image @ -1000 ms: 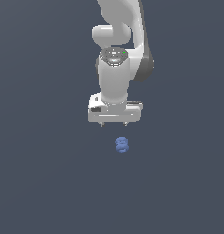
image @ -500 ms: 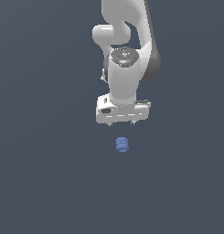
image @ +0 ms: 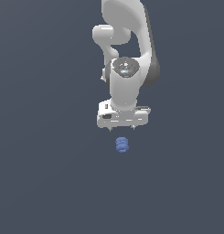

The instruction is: Pick up the object and move it to a goal position.

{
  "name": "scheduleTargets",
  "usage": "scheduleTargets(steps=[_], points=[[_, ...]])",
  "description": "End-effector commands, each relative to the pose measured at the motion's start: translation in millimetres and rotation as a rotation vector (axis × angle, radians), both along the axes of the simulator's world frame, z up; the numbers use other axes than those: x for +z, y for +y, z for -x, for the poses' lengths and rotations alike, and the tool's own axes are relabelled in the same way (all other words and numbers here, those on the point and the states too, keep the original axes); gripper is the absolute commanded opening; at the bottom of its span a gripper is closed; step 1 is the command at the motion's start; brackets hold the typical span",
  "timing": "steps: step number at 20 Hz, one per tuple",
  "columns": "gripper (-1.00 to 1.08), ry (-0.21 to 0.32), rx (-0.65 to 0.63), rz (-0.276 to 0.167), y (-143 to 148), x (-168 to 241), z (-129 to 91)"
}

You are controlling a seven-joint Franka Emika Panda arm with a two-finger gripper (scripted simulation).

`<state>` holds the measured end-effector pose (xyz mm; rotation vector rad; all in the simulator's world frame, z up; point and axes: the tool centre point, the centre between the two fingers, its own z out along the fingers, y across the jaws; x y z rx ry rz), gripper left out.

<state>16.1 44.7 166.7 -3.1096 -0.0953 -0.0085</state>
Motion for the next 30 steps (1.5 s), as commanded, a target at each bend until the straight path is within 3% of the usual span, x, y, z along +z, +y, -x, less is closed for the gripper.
scheduleTargets(steps=[1,10,21,30], points=[[1.00,0.002,-0.006,0.005,2,-14,-3],[1.00,0.005,-0.026,0.026,8,-66,-14],[1.00,0.006,-0.028,0.030,10,-82,-15],[1.00,0.005,-0.029,0.030,10,-124,-14]])
